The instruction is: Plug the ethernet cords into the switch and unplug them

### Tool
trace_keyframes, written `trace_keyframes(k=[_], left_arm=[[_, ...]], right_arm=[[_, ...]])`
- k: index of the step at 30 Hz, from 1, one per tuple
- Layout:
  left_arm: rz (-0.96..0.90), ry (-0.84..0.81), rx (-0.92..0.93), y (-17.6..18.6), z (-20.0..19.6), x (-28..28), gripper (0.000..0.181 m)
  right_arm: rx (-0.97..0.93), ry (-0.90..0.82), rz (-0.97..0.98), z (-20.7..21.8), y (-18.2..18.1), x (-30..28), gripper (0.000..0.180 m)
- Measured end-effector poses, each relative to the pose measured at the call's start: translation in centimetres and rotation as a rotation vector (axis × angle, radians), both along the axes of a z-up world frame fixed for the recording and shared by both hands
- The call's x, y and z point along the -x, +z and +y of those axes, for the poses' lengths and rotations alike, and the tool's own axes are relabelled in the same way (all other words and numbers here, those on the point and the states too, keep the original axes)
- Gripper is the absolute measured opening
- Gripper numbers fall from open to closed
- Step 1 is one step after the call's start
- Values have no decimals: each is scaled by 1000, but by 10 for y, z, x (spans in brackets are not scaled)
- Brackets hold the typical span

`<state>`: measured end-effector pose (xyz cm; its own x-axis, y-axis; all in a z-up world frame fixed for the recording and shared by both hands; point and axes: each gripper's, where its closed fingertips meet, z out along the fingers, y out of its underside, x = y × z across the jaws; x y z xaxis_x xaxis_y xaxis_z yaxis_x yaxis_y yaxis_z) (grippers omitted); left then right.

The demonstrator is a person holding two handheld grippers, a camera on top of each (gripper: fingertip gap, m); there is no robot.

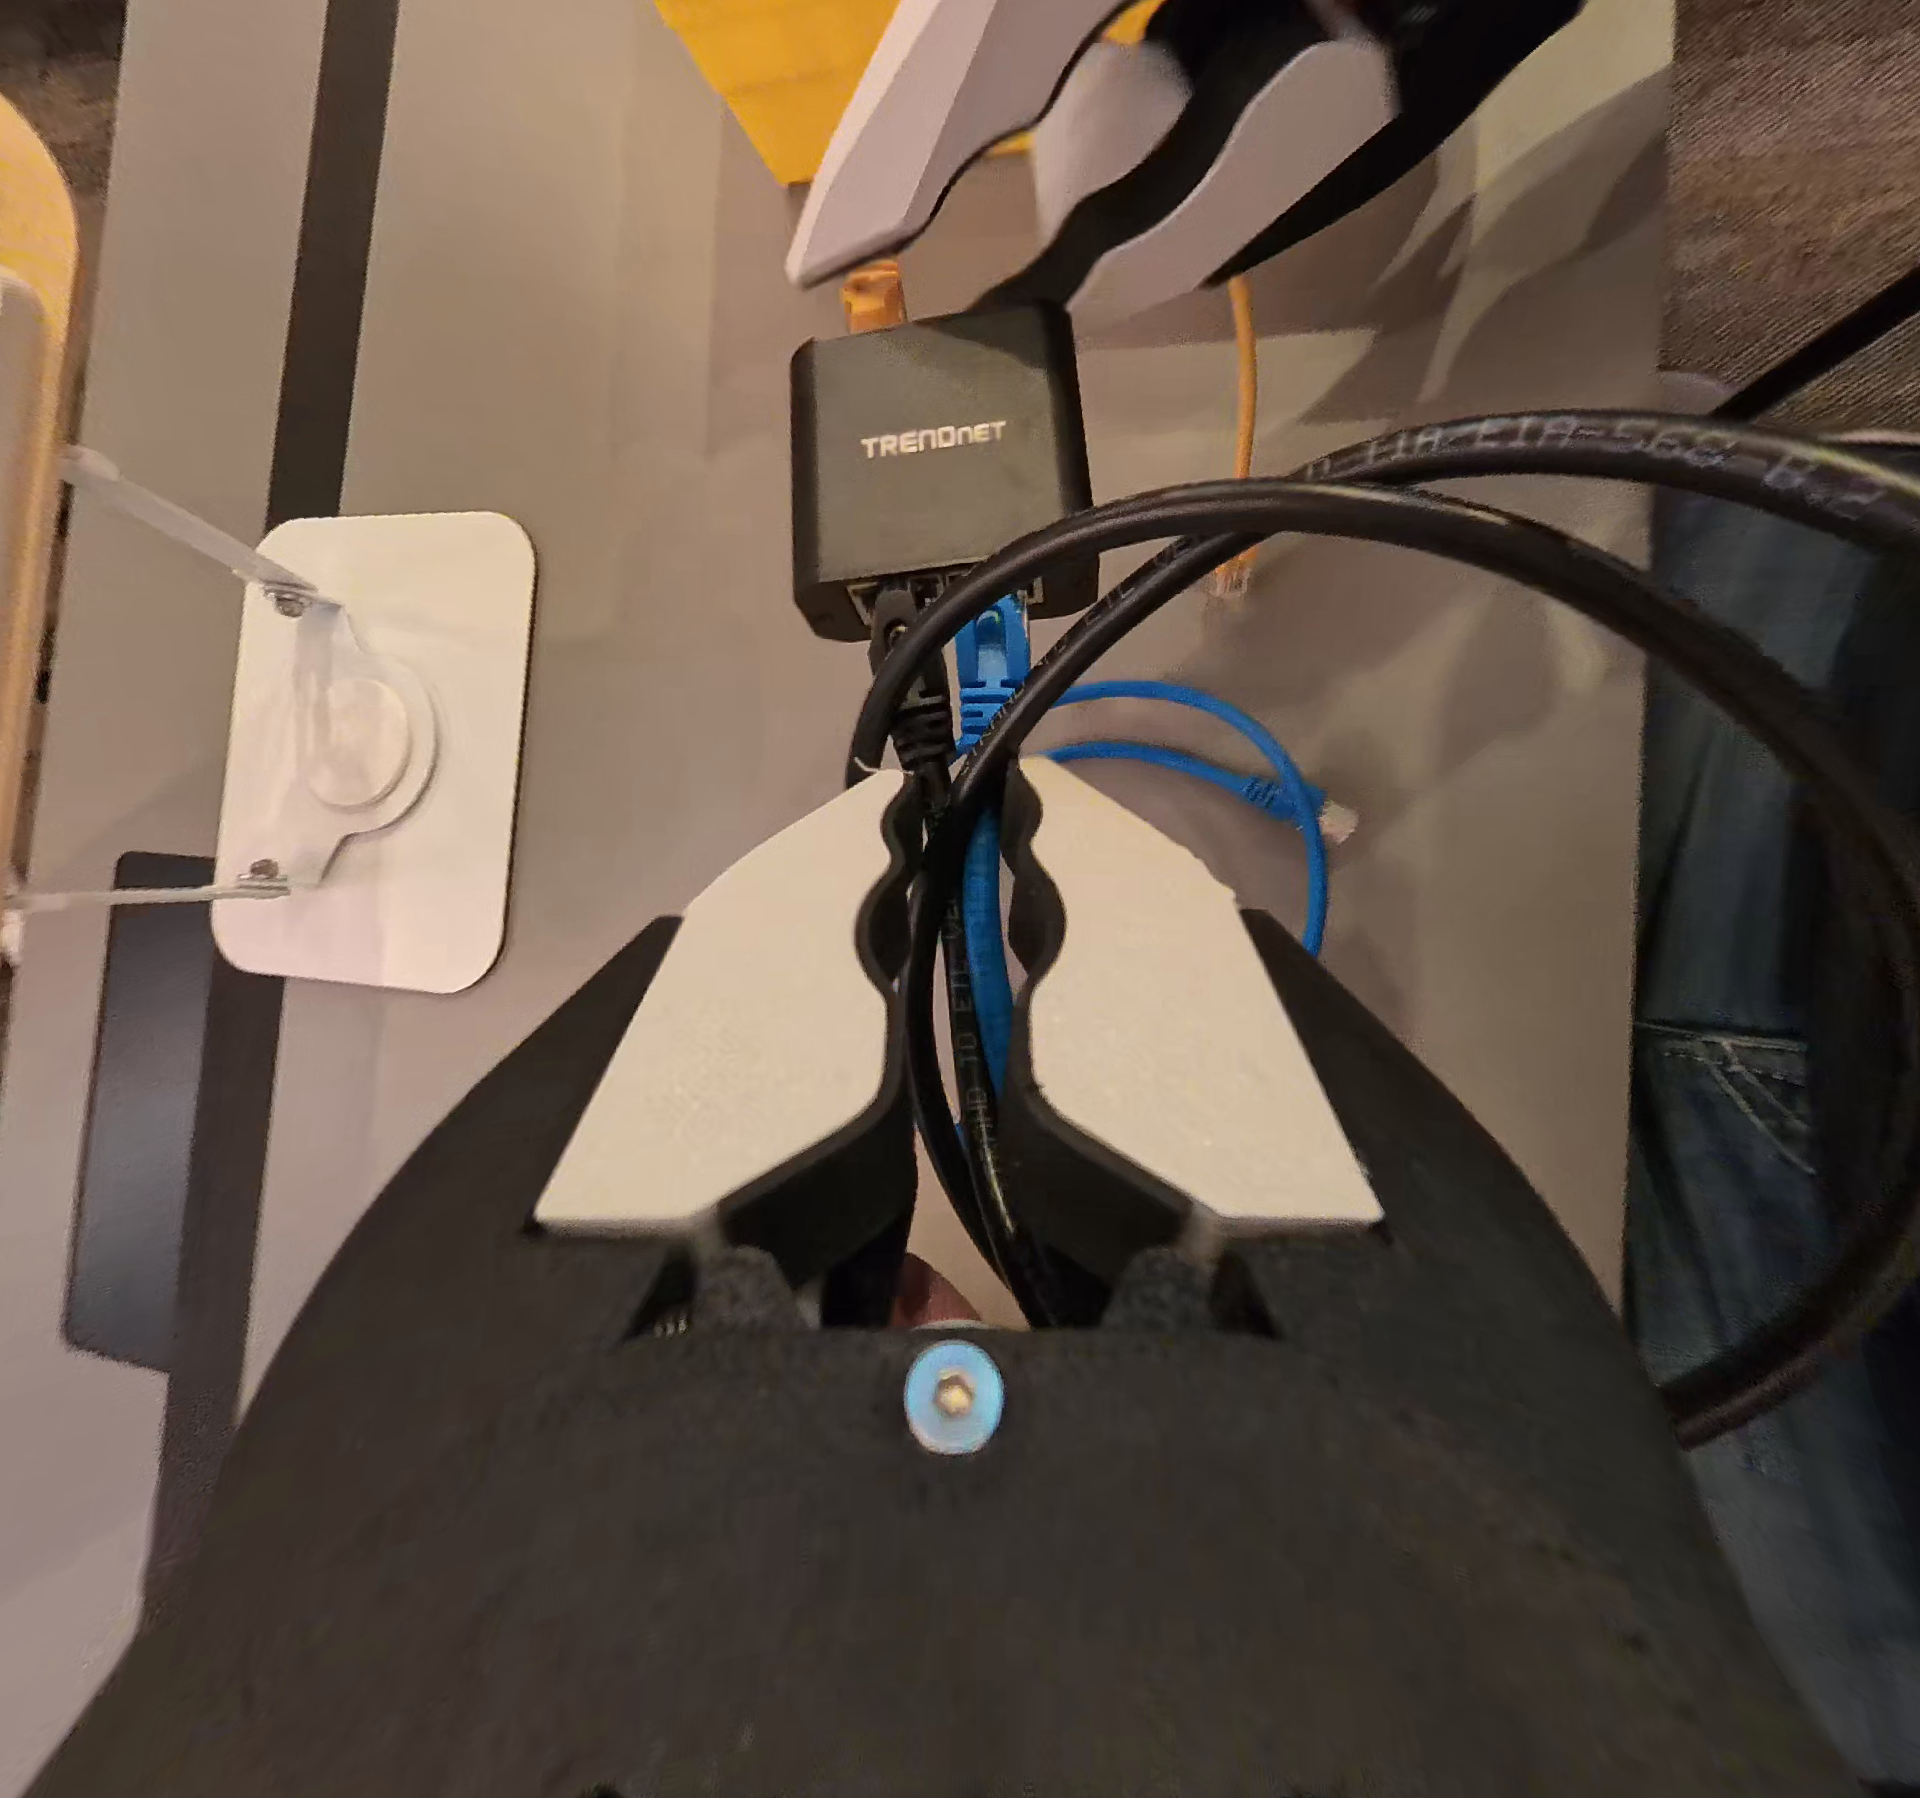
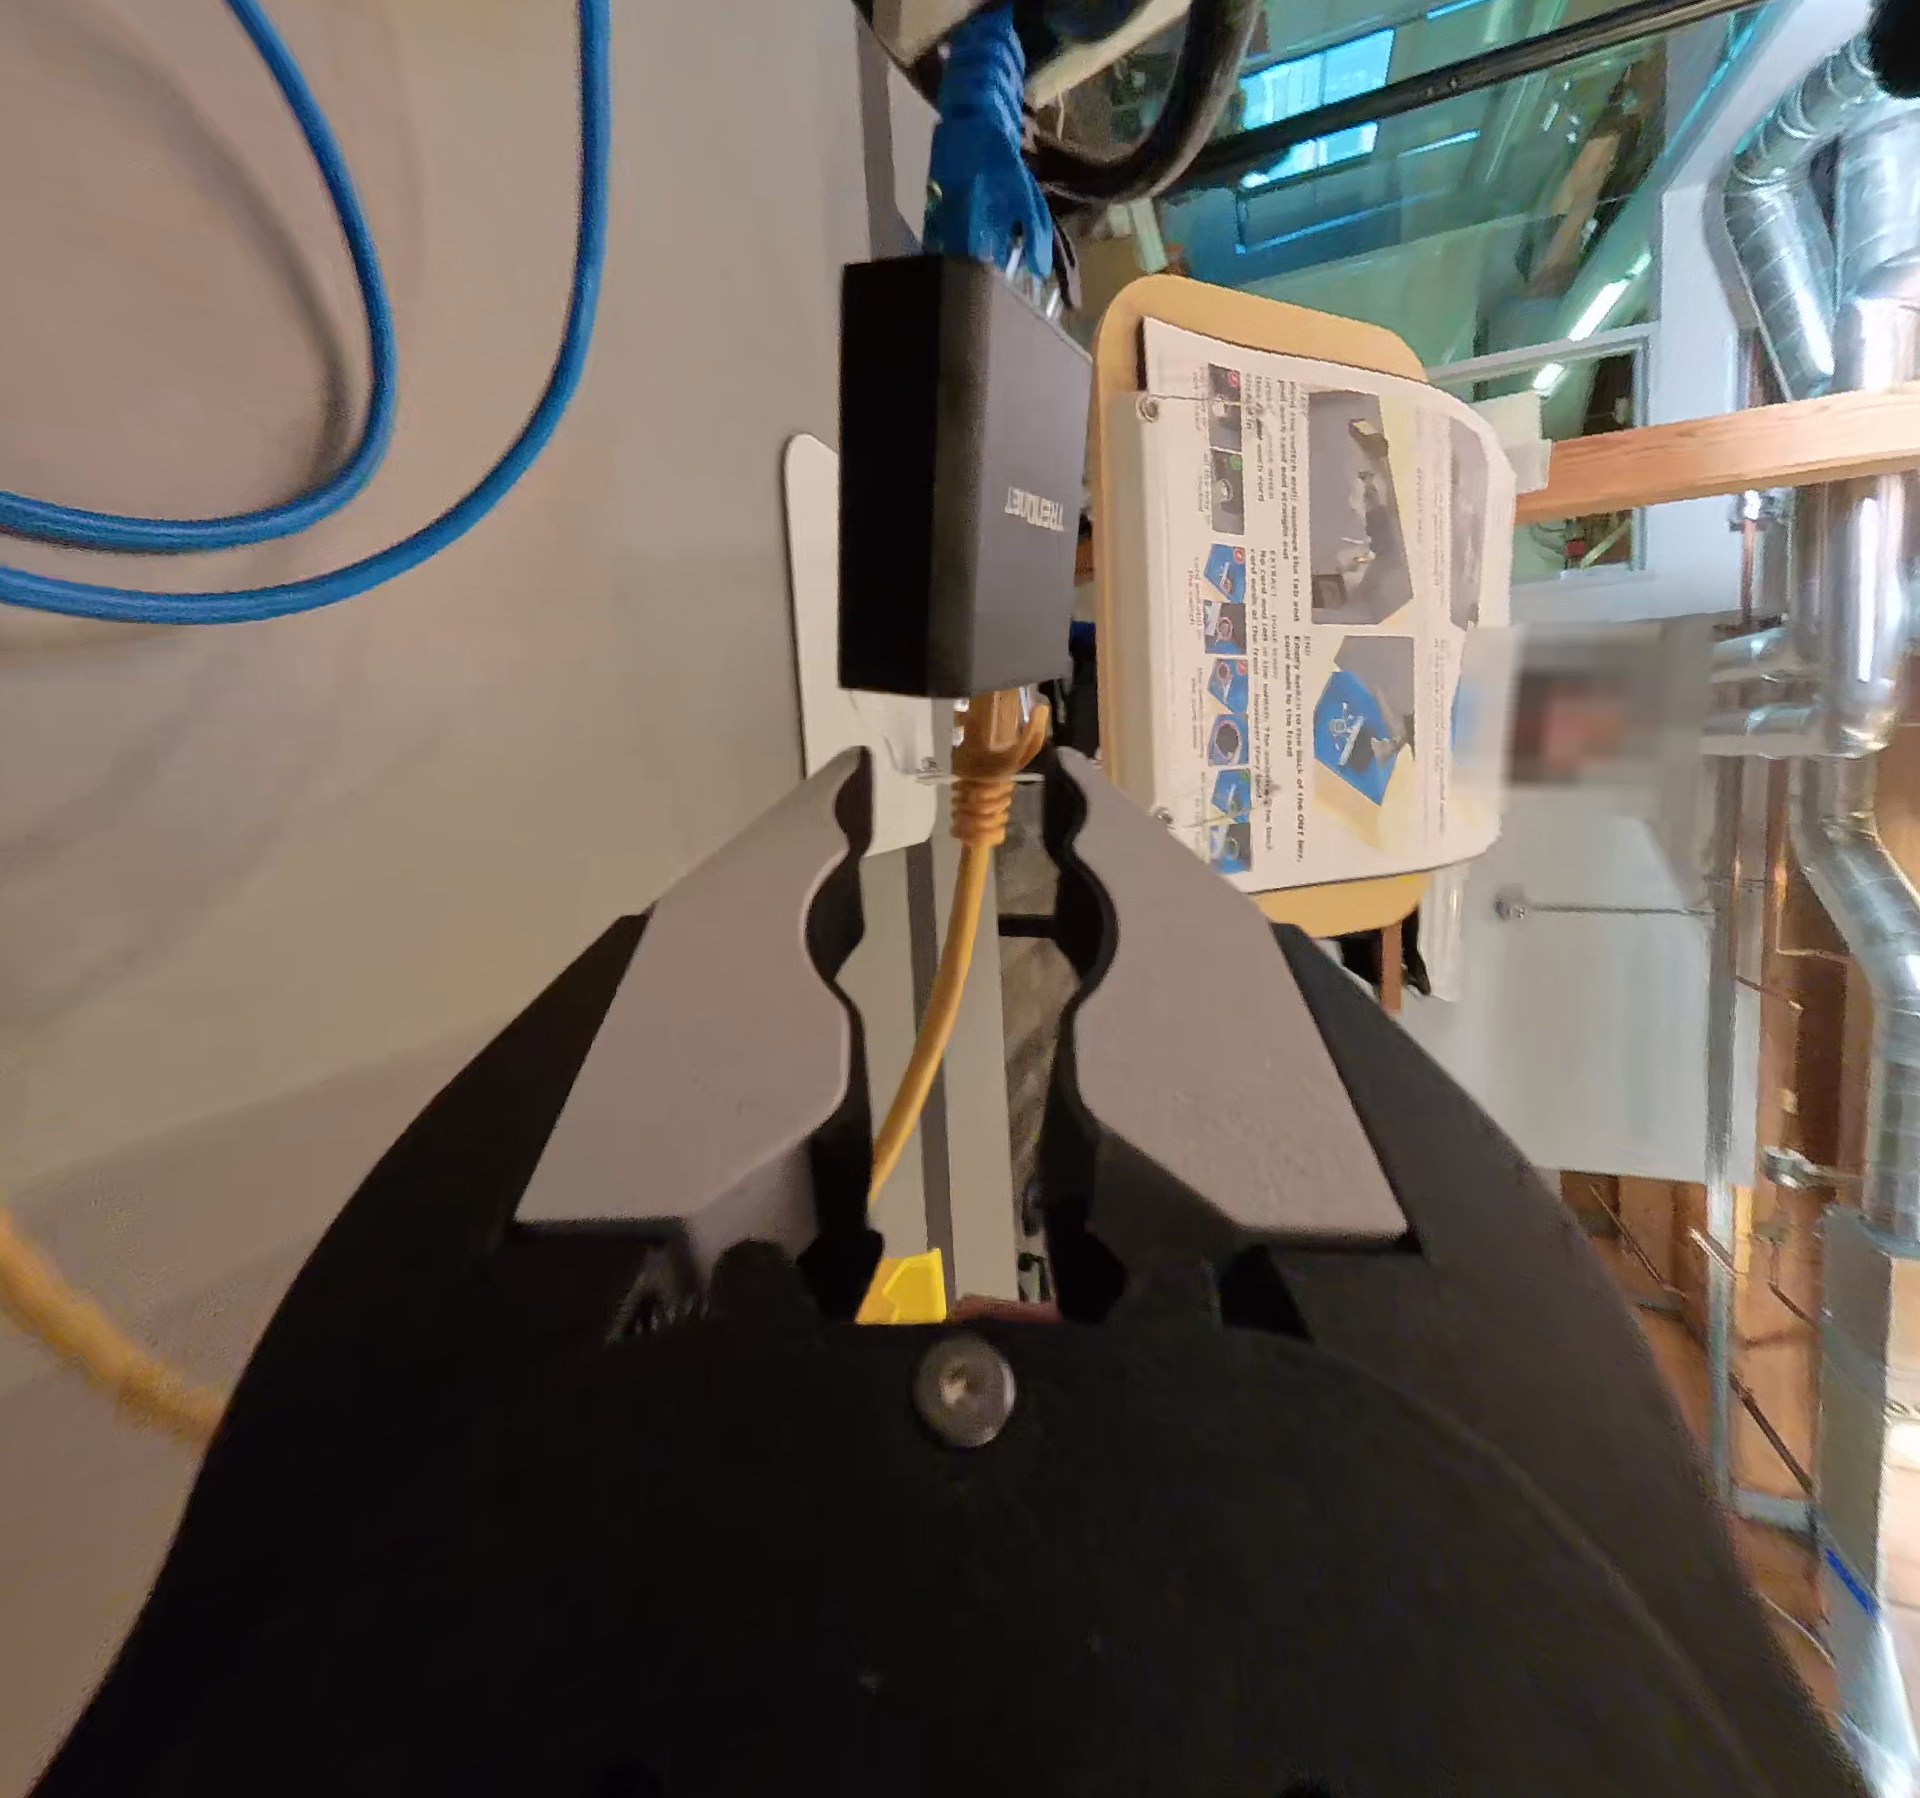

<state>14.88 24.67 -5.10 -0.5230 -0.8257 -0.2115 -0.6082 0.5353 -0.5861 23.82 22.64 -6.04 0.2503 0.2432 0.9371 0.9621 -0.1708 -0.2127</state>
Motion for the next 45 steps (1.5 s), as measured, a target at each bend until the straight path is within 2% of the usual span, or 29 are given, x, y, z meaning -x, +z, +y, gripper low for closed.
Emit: trace_keyframes(k=[2, 8, 13, 18, 20, 24, 26, 28, 32, 36, 38, 40, 45], left_arm=[[-1, -15, 20, -2, -5, 0, 14], [27, -4, 67, -12, -3, 4, 21], [-52, 19, 59, 15, 6, -1, 66], [-88, 26, 47, 36, 15, -15, 86], [-137, 30, 28, 59, 18, -22, 77], [-210, -5, 13, 105, -1, -34, 74], [-127, -48, -75, 88, -11, -35, 83], [9, -69, -134, 51, -11, -35, 96], [148, -72, -87, -7, -4, -34, 121], [211, -103, -67, -37, -3, -29, 111], [254, -130, -46, -45, -10, -24, 98], [291, -153, -8, -51, -17, -19, 72], [239, -155, 79, -50, -19, -20, 69]], right_arm=[[-38, -31, -28, 6, 1, -5, 15], [-46, -47, -24, 10, 1, -5, 12], [-24, -38, -25, 14, -15, 1, 11], [-16, -67, 0, 18, -16, 1, 10], [-1, -72, -13, 20, -20, 0, 10], [2, -70, -13, 23, -23, 3, 10], [-10, -66, 0, 25, -20, 5, 10], [-25, -66, 12, 26, -16, 6, 10], [-56, -54, 39, 23, -10, 11, 10], [-85, -32, 54, 17, -5, 18, 10], [-91, -21, 51, 17, -5, 23, 10], [-108, -12, 61, 17, -1, 27, 9], [-133, -11, 93, 17, -1, 28, 9]])
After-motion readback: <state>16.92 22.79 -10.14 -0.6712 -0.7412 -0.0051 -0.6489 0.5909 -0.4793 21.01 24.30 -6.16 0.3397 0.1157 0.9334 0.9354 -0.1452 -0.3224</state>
